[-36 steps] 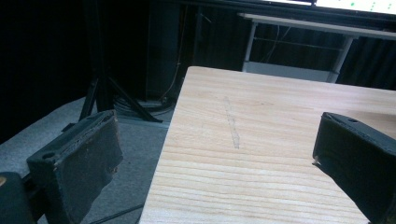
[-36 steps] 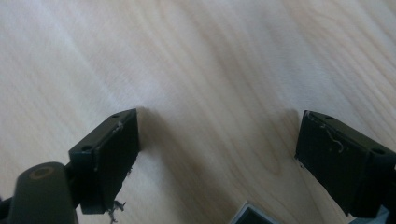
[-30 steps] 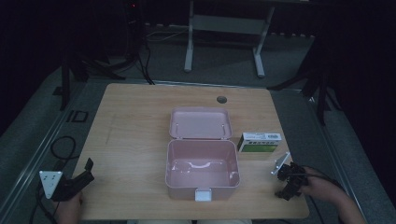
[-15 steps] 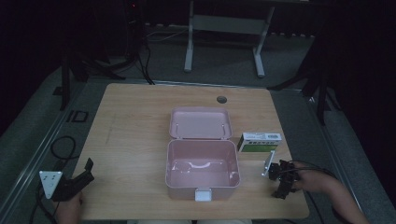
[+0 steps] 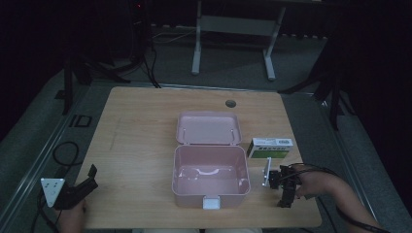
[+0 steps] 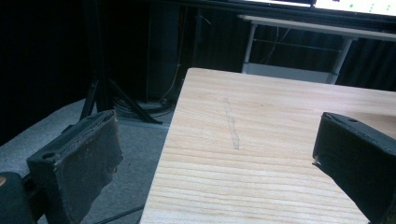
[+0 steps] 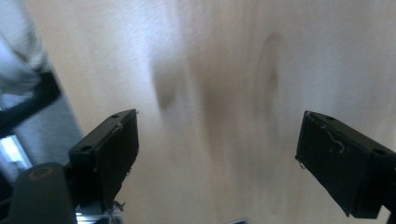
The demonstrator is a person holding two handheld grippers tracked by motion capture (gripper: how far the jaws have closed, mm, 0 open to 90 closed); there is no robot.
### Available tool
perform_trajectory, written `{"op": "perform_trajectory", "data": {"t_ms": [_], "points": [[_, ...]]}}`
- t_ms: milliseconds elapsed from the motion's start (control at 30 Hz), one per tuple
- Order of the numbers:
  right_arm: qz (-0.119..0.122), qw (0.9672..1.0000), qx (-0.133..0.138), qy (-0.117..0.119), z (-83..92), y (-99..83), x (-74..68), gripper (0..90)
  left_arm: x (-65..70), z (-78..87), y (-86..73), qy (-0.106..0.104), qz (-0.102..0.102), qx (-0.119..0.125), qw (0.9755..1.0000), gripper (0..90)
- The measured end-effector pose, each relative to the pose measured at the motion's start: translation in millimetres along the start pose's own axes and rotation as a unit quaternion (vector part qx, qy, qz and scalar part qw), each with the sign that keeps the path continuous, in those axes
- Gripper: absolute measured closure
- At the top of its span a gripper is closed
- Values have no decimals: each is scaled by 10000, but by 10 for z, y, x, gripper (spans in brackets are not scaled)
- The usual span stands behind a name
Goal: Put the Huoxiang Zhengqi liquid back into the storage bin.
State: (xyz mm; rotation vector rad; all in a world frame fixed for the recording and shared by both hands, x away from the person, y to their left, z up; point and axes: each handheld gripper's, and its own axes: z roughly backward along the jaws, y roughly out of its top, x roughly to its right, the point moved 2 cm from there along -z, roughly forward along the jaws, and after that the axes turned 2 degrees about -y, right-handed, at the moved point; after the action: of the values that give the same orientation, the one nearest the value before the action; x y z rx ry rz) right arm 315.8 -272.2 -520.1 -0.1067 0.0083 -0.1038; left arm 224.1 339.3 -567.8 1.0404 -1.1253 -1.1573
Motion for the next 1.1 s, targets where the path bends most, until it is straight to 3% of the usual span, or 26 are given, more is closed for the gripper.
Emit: {"op": "perform_trajectory", "data": {"t_ms": [233,367,633,900,1100], "points": [[87,9996,-145,240,37,131,-6,119,0,-1,0,-10,6,-3,10000,11],[236,9993,-267,104,66,186,7,126,1,-2,0,-14,3,-7,10000,11],[512,9986,163,-9,262,243,95,173,2,-5,-1,-24,1,-15,10000,11],[376,9977,413,-372,573,214,278,179,3,-6,-2,-41,1,-19,10000,12],[370,9964,629,-436,729,189,390,192,2,-7,-2,-51,11,-20,10000,11]]}}
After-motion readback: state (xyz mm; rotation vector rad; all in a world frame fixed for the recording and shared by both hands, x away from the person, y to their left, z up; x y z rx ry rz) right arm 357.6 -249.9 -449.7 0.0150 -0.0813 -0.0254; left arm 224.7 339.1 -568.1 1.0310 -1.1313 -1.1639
